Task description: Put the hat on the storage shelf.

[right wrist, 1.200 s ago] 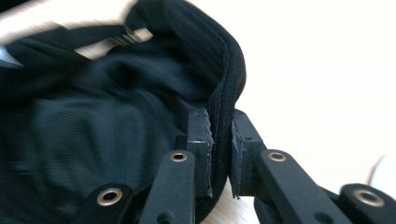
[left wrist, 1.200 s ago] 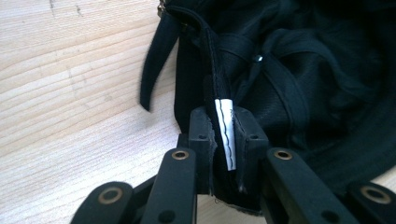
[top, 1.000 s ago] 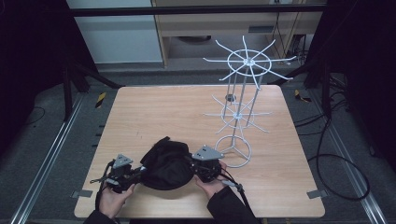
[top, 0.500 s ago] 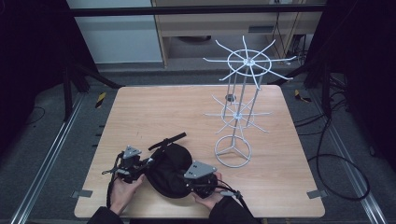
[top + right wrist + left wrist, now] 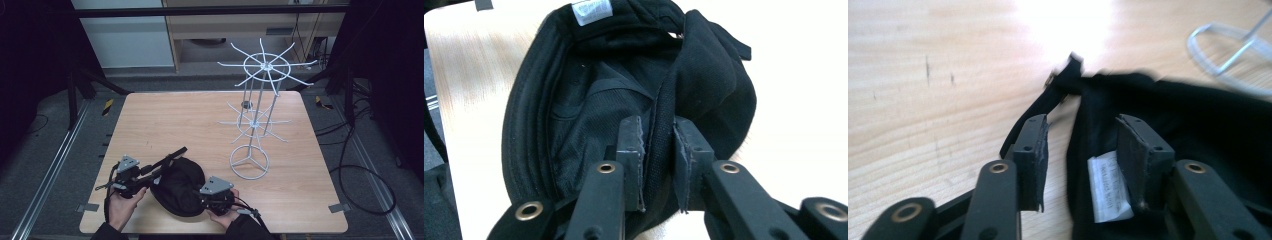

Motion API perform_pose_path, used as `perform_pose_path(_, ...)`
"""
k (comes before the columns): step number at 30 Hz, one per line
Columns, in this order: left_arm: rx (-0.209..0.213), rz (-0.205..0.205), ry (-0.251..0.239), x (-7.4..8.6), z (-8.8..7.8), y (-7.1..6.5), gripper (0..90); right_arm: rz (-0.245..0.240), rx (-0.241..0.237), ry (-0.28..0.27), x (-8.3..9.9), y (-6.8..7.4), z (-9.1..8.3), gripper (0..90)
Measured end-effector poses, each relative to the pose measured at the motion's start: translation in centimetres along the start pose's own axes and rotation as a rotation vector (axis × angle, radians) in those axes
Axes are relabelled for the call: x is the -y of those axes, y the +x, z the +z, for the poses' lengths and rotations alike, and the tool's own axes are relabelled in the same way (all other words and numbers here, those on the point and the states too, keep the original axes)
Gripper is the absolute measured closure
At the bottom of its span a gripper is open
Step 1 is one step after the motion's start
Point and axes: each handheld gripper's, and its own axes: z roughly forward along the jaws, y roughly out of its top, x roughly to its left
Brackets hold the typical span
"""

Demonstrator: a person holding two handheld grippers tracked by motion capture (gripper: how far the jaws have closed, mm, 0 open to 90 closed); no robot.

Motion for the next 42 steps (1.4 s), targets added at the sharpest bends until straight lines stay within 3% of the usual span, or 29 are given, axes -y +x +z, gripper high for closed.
perform_pose_path(3,0.066,-0.014,-0.007,-0.5,0.2,-1.3,50.4,0.011,0.004,-0.001,0.1,-0.2,0.0,73.1)
perform_pose_path(11,0.106,-0.01,0.031,-1.2,3.3,-3.3,38.6,0.016,0.003,-0.003,0.3,-0.3,-0.2,72.3)
perform_pose_path(21,0.106,-0.04,0.038,-1.7,5.5,-5.1,26.5,0.012,0.005,-0.001,0.3,-0.2,-0.1,72.9)
perform_pose_path(29,0.129,-0.097,0.032,-1.9,6.1,-5.2,23.2,0.014,0.008,0.007,0.5,-0.4,-0.1,73.5)
perform_pose_path(35,0.102,-0.061,0.063,-1.6,6.7,-5.8,22.5,-0.001,-0.015,0.012,0.4,-0.1,0.1,73.8)
perform_pose_path(42,0.089,-0.062,0.083,-1.3,7.3,-6.0,23.8,-0.018,-0.031,0.018,0.5,0.1,0.2,73.8)
